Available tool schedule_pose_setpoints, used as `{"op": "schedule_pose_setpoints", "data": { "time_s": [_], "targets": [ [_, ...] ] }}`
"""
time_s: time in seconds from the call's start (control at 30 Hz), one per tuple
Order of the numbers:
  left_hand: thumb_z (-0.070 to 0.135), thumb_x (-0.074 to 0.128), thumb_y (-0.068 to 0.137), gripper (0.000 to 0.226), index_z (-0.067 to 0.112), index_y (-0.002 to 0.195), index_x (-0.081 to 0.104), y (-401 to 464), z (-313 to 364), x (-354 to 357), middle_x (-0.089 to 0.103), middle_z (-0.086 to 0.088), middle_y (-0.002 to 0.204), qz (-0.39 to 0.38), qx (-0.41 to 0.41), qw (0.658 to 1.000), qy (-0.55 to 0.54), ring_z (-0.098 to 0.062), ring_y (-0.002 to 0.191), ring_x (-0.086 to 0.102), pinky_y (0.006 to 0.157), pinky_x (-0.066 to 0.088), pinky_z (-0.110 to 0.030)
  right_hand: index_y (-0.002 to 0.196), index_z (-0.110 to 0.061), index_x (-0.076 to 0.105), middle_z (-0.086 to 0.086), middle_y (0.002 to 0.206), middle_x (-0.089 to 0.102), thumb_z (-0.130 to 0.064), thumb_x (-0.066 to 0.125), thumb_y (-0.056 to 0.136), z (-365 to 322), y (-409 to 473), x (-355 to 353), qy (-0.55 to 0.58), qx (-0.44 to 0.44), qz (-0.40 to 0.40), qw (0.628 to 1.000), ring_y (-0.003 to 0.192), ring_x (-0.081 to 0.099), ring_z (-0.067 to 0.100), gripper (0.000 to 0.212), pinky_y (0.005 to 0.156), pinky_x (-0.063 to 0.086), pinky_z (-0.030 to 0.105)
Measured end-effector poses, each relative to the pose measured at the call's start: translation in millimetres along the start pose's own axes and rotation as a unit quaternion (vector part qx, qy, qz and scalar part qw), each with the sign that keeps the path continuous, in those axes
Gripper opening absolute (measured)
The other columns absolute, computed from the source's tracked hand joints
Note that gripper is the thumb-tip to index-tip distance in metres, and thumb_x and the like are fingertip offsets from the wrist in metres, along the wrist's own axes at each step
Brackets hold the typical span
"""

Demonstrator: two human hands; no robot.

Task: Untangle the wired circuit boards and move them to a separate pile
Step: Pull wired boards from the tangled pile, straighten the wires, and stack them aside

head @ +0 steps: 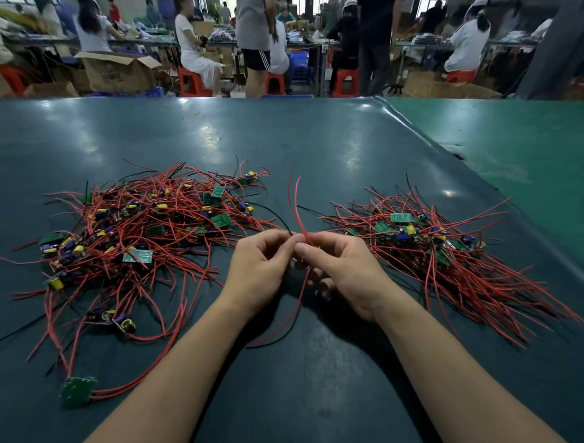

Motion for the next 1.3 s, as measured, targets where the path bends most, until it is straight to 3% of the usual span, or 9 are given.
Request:
{"op": "schedule_pose_setpoints", "data": {
  "time_s": [0.2,0.47,0.53,0.6,0.67,0.8,0.97,1.13,1.3],
  "targets": [
    [0.023,0.062,0.092,0.022,0.006,0.084,0.074,-2,4,-4,0.07,-0.003,0.071,0.019,-0.028,0.997,-0.075,-0.011,0.06,0.06,0.055,0.047,-0.019,0.087,-0.01,0.062,0.009,0.084,0.075,-0.015,0.061,0.095,-9,7,-13,0.157,-0.004,0.13,0.979,0.045,0.054,0.011,0.009,0.037,0.036,0.018],
    [0.09,0.023,0.068,0.106,0.0,0.08,0.077,-1,5,-13,0.071,-0.027,0.101,-0.132,-0.162,0.912,-0.353,-0.029,0.081,0.067,0.075,0.052,-0.032,0.09,-0.011,0.064,0.013,0.09,0.074,-0.015,0.051,0.1,-12,5,-21,0.34,-0.004,0.184,0.922,0.051,0.063,0.01,0.017,0.039,0.044,0.016],
    [0.073,0.029,0.086,0.087,0.001,0.08,0.076,-2,-1,-7,0.072,-0.025,0.098,-0.121,-0.187,0.919,-0.326,-0.025,0.074,0.067,0.068,0.052,-0.029,0.094,-0.008,0.061,0.011,0.087,0.075,-0.013,0.051,0.1,-12,6,-23,0.381,-0.007,0.197,0.903,0.058,0.069,0.013,0.013,0.042,0.047,0.016],
    [0.025,0.049,0.1,0.03,0.008,0.097,0.073,-4,0,2,0.072,-0.016,0.097,-0.105,-0.155,0.962,-0.198,-0.017,0.066,0.065,0.062,0.053,-0.023,0.099,-0.01,0.058,0.007,0.088,0.076,-0.016,0.051,0.101,-11,6,-23,0.364,-0.015,0.197,0.91,0.064,0.072,0.015,0.009,0.043,0.049,0.018],
    [-0.002,0.061,0.092,0.029,0.017,0.112,0.066,-7,1,9,0.07,-0.004,0.088,-0.121,-0.078,0.985,-0.092,-0.014,0.065,0.064,0.06,0.052,-0.021,0.099,-0.013,0.055,0.005,0.096,0.076,-0.019,0.051,0.101,-8,7,-18,0.304,-0.017,0.187,0.934,0.069,0.073,0.015,0.007,0.046,0.051,0.02],
    [0.022,0.07,0.079,0.029,0.024,0.108,0.067,-11,6,10,0.07,-0.004,0.076,-0.089,-0.06,0.988,-0.109,-0.016,0.057,0.062,0.051,0.055,-0.029,0.09,-0.007,0.06,0.015,0.097,0.073,-0.019,0.066,0.087,-6,5,-5,0.233,-0.034,0.145,0.961,0.072,0.068,0.027,0.013,0.06,0.057,0.034],
    [0.012,0.062,0.091,0.006,0.011,0.095,0.065,-4,3,4,0.073,-0.011,0.08,0.019,-0.11,0.974,-0.199,-0.019,0.056,0.067,0.047,0.055,-0.028,0.097,-0.004,0.073,0.015,0.103,0.074,-0.003,0.065,0.087,-6,3,-2,0.142,-0.08,0.141,0.977,0.1,0.068,0.031,0.012,0.091,0.052,0.053],
    [0.026,0.062,0.086,0.02,0.012,0.099,0.062,-1,1,4,0.075,-0.01,0.086,-0.005,-0.127,0.959,-0.252,-0.017,0.059,0.07,0.061,0.056,-0.025,0.106,0.005,0.07,0.026,0.105,0.071,-0.003,0.061,0.09,-5,2,-1,0.148,-0.072,0.098,0.982,0.101,0.067,0.045,0.02,0.089,0.053,0.058],
    [0.024,0.073,0.073,0.03,0.008,0.098,0.068,-2,2,3,0.075,-0.015,0.091,-0.013,-0.111,0.968,-0.226,-0.022,0.069,0.071,0.067,0.057,-0.027,0.097,-0.009,0.072,0.009,0.094,0.075,-0.006,0.062,0.092,-4,3,1,0.151,-0.065,0.117,0.979,0.083,0.07,0.023,0.012,0.065,0.061,0.033]
  ]
}}
Point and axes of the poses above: each hand's wrist, its own y-axis towards the middle knuckle, its own x-axis out of the palm, z = x × y, the point moved 2 cm from there along y, towards the middle knuckle
